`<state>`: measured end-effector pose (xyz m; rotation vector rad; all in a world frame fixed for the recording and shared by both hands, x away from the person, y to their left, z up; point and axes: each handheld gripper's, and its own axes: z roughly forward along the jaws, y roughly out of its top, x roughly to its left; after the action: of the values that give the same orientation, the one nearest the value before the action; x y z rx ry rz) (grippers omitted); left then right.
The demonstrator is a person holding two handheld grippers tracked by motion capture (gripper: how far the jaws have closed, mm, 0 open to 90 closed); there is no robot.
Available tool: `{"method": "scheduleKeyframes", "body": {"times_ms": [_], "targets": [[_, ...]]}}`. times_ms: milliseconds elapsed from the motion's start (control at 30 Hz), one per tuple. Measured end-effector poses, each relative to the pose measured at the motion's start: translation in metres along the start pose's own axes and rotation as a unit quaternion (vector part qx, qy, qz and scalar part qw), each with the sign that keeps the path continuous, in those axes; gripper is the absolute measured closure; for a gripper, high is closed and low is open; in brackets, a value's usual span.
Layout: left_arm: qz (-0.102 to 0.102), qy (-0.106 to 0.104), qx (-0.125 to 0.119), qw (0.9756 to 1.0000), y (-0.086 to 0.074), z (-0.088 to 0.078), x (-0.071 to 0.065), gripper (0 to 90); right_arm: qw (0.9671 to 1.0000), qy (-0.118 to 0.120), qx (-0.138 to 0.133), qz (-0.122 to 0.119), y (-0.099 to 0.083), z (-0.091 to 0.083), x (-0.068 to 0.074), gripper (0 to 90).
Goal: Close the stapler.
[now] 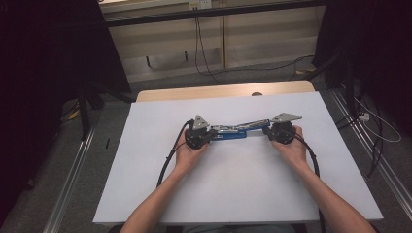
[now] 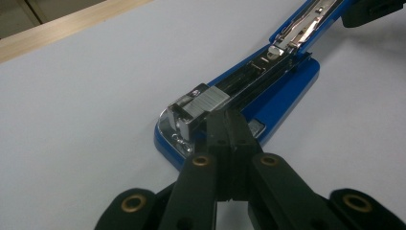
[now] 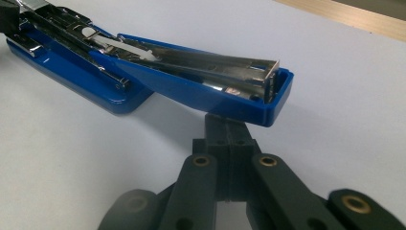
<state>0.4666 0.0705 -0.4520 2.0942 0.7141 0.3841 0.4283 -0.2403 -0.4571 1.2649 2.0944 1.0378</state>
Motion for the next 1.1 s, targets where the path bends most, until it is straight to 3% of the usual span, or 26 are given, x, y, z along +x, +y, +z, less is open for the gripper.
{"method": "scheduleKeyframes", "body": {"times_ms": [600,733,933,1100], "targets": [[-0.002,0.002,-0.002,1.0000,-0.0005,0.0001,-0.0010,90.0,0.9998,0.008,-0.018,0.002,0.0008,-0.0014,0.0014,90.0],[-0.003,0.003,-0.002,1.0000,-0.0005,-0.0002,-0.0014,90.0,0.9991,0.023,-0.034,0.006,0.0025,-0.0027,0.0035,90.0],[-0.008,0.002,0.001,1.0000,-0.0005,-0.0022,0.0002,88.9,0.9985,0.031,-0.040,0.021,0.0005,-0.0026,0.0023,83.8],[-0.016,0.002,0.003,0.9999,-0.0021,-0.0051,0.0035,86.4,0.9979,0.031,-0.046,0.033,0.0003,-0.0049,-0.0001,72.6]]}}
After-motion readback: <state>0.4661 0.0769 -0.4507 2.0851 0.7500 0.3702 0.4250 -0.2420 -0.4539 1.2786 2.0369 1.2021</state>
